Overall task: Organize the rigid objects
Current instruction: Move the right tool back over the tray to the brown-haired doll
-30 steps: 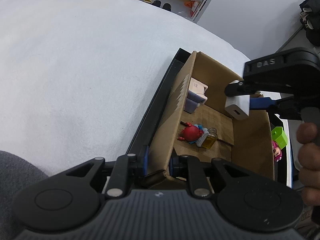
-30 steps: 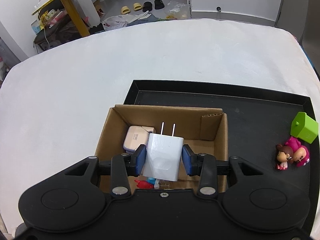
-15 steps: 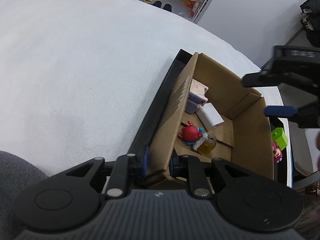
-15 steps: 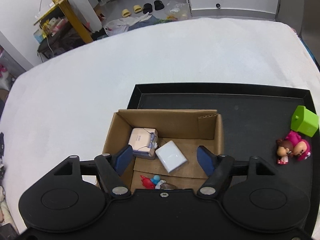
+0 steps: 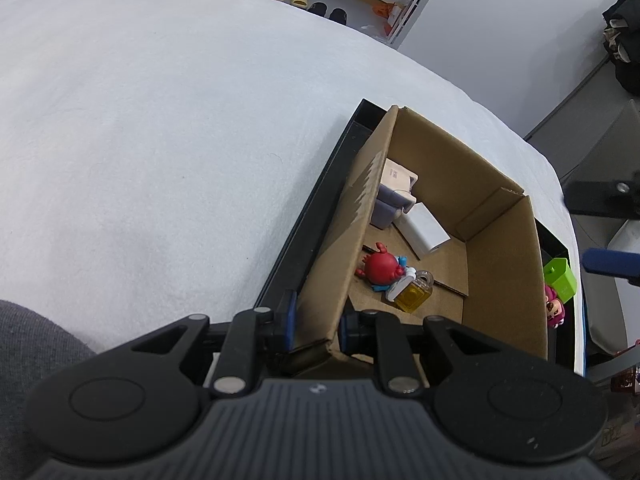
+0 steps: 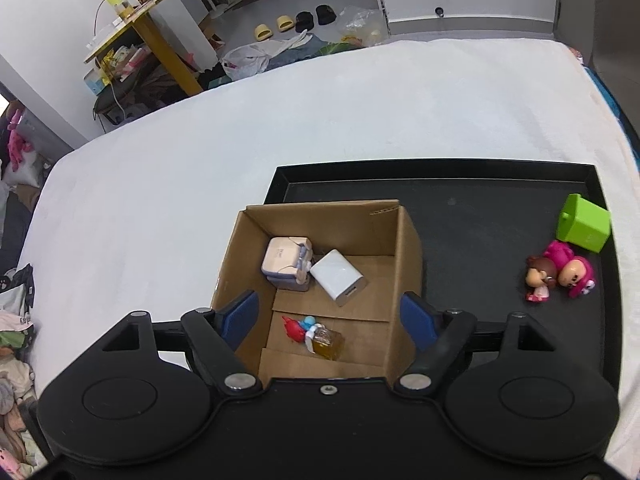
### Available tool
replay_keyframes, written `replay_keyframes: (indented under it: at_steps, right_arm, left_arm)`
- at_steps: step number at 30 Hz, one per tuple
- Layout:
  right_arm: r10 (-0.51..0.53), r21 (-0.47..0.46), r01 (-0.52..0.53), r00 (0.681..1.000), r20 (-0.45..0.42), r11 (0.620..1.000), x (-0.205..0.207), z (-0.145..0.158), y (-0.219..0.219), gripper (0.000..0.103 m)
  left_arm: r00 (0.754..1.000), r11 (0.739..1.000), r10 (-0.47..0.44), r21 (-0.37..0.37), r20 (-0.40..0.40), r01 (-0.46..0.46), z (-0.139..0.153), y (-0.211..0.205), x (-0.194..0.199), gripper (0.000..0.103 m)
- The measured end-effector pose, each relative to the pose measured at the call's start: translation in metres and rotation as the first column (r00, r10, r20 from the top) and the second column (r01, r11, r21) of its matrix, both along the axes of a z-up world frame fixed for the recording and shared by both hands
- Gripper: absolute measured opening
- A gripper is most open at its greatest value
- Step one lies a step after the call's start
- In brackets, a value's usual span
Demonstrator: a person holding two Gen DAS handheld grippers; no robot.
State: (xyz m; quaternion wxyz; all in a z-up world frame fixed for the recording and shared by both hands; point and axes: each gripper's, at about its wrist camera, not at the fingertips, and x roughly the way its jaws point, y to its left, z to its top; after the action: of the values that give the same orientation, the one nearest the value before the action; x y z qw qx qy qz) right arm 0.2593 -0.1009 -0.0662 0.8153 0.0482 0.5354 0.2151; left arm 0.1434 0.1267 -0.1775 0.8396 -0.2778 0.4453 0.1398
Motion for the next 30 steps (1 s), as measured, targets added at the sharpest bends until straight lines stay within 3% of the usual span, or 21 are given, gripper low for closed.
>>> replay_keyframes:
  at_steps: [12,30]
  right_arm:
    - [-0.068,0.017,0.067,0.997,0.036,0.998,-0.004,0.014,-0.049,0.082]
    - [-0.125,0.054,0.121,0.990,0.068,0.991,0.005,0.006,-0.093,0.094]
  left_arm:
    - [1.000,1.000,-0.001,0.010,-0.016,0.001,0.002,-0.001,0.003,0.018]
    - [1.000,0.999,0.001,0.032,-0.030,0.000,0.001,-0.007,0.006,0.017]
